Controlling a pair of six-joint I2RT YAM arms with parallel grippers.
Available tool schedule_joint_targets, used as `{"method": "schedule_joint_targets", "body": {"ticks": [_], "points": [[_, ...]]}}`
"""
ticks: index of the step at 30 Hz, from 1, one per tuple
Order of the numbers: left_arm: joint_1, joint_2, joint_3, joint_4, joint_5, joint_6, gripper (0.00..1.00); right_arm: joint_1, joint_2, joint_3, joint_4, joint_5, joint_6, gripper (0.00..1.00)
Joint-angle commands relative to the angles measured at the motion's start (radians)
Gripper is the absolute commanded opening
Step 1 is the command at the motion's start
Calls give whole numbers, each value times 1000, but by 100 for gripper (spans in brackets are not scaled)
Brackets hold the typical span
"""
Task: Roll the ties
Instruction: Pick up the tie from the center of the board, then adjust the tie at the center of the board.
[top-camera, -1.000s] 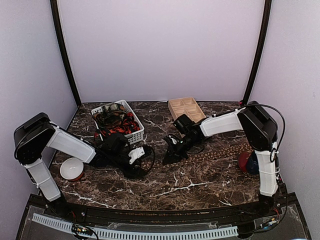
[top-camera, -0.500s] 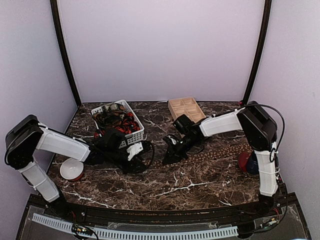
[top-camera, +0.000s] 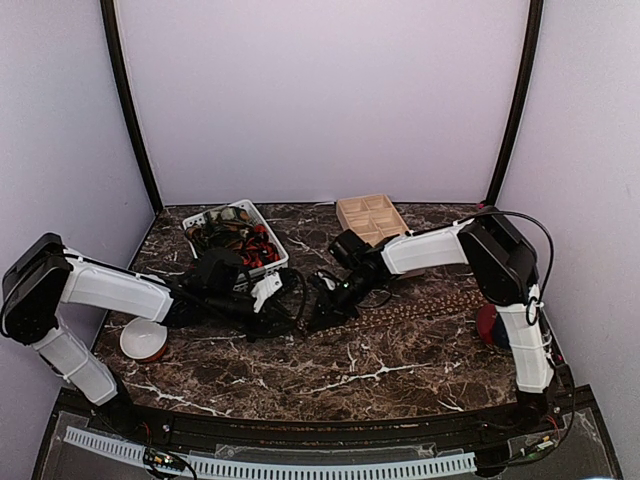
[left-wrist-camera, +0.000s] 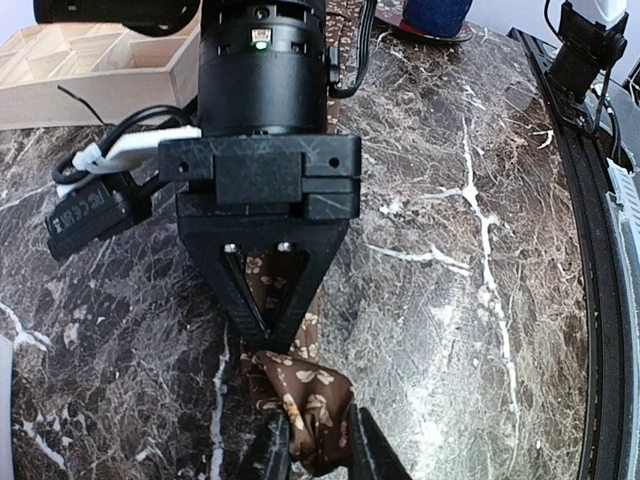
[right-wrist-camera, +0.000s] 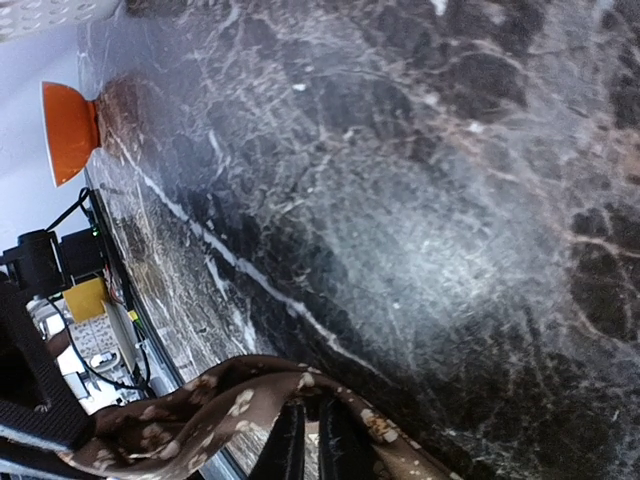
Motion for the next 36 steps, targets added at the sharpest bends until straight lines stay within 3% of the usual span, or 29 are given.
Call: {"method": "schedule_joint_targets", "body": {"ticks": [1,9,16,25,36], "points": [[1,15,25,23,26,-22,21,-34,-58,-47,-37,45,-19,10],[-2,63,86,-5,36,-7,21,-117,-216,-187,18,16,-3,27],[-28,144,168,-1,35,0,21,-158,-255,-240,88,-34,45,41],[-77,295,272,59,-2,-20,21,-202,-290,-321,208,-121,109,47],[-78,384,319,105,-34,-43,21,-188,-244,-311,223,-148,119,42]]}}
